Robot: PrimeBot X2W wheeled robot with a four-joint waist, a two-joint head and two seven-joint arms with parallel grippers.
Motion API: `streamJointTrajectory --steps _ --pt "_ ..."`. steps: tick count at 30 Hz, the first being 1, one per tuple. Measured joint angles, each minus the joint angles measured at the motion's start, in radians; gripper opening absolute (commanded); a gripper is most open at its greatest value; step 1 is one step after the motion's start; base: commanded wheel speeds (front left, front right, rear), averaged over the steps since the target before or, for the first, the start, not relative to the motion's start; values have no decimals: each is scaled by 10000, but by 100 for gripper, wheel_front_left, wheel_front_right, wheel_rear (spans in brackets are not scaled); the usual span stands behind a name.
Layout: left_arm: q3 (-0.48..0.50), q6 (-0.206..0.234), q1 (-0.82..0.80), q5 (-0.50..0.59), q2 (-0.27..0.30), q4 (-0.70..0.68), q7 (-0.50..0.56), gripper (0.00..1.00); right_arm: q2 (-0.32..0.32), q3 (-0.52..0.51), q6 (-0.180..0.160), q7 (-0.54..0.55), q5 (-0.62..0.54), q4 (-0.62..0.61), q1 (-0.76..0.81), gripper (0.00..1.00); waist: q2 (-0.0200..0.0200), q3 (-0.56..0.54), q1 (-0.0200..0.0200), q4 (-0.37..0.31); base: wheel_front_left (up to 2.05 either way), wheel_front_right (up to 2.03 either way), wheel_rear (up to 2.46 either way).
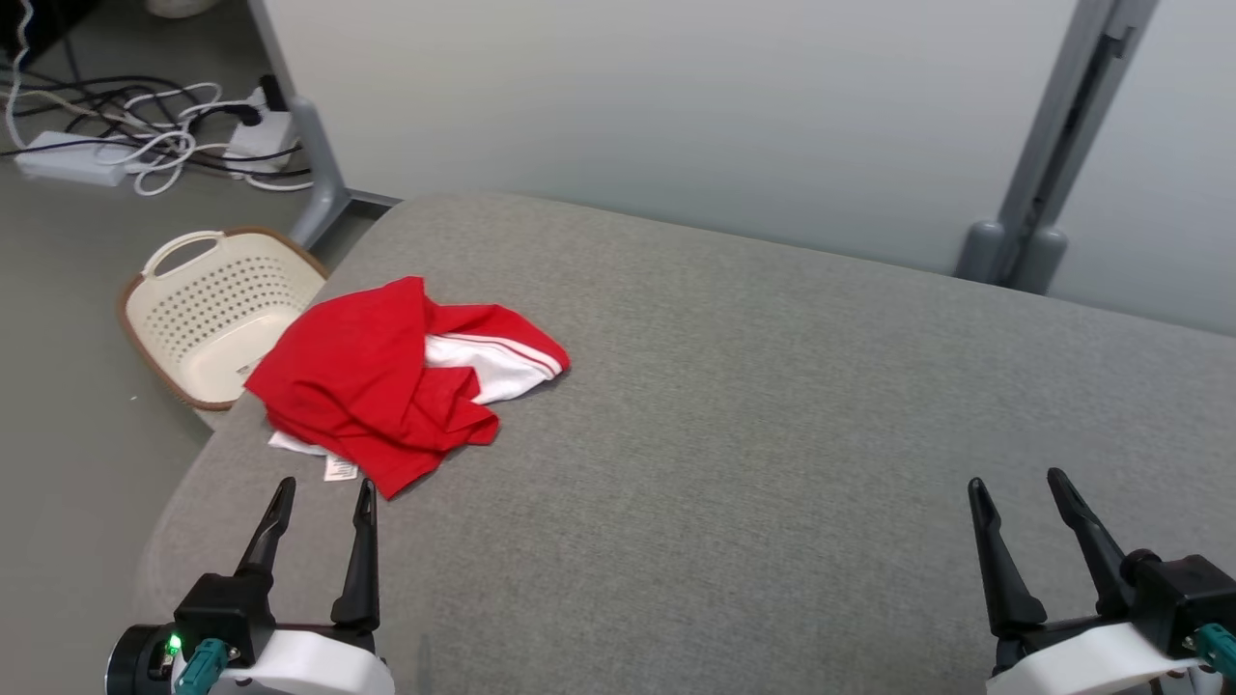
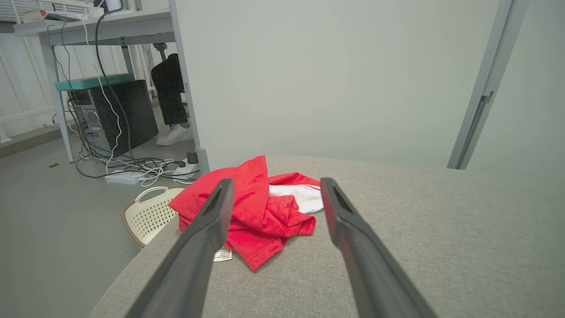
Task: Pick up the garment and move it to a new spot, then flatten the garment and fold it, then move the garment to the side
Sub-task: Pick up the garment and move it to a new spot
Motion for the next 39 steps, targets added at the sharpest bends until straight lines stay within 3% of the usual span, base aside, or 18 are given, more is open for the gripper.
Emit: streamJointTrajectory --steps 8,15,29,39 --pt "128 -27 3 42 25 111 -29 100 6 251 2 6 48 -52 -5 100 0 -60 0 1094 0 0 0" --pt "232 -71 11 113 21 138 -29 100 6 334 2 19 71 -44 -4 100 0 -24 0 1277 0 0 0" --pt "539 -261 -726 171 -366 332 -36 100 4 470 0 355 -102 -491 -569 100 0 829 0 887 0 0 0" --pt "1062 -755 -3280 -194 -686 2596 -38 100 -318 502 0 543 -159 -961 -1547 100 0 2509 0 -109 0 0 0"
